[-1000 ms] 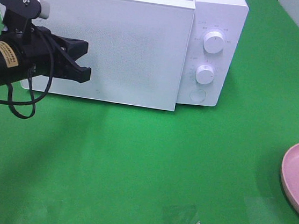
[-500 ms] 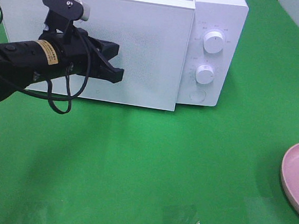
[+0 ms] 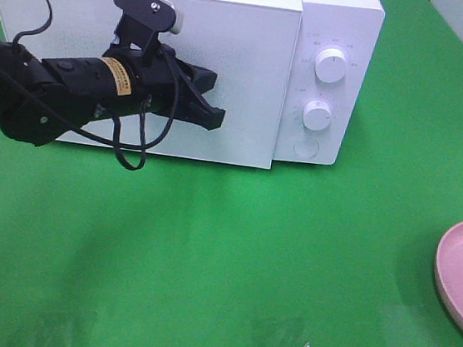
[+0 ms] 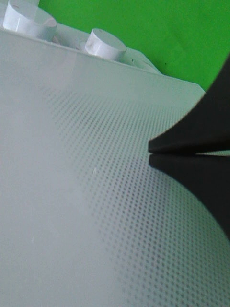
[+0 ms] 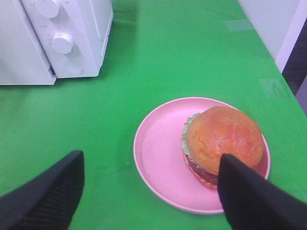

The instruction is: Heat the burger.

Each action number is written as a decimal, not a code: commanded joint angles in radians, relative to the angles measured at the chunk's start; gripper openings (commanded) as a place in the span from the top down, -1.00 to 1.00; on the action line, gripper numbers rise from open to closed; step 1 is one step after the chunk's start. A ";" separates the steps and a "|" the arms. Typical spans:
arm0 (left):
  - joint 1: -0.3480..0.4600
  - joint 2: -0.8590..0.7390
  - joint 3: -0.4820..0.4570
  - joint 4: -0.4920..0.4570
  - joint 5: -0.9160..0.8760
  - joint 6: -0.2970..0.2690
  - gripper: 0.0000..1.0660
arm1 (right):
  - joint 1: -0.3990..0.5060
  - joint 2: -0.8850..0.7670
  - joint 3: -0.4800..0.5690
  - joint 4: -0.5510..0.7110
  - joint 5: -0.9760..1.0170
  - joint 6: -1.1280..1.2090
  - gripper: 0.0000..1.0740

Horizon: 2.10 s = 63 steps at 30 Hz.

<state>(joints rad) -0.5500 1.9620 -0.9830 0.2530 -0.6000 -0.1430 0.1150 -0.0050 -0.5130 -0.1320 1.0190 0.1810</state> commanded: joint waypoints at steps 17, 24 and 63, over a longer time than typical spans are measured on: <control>-0.005 0.089 -0.225 -0.055 0.083 -0.015 1.00 | -0.004 -0.024 0.000 -0.001 -0.009 0.000 -0.40; -0.020 0.073 -0.220 -0.042 0.128 -0.044 1.00 | -0.004 -0.024 0.000 -0.001 -0.009 0.000 -0.40; -0.237 -0.184 -0.220 -0.126 1.348 -0.036 -0.88 | -0.004 -0.024 0.000 -0.002 -0.010 -0.004 -0.40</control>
<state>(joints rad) -0.7810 1.7990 -1.1960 0.1400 0.6590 -0.1800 0.1150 -0.0050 -0.5130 -0.1320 1.0190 0.1810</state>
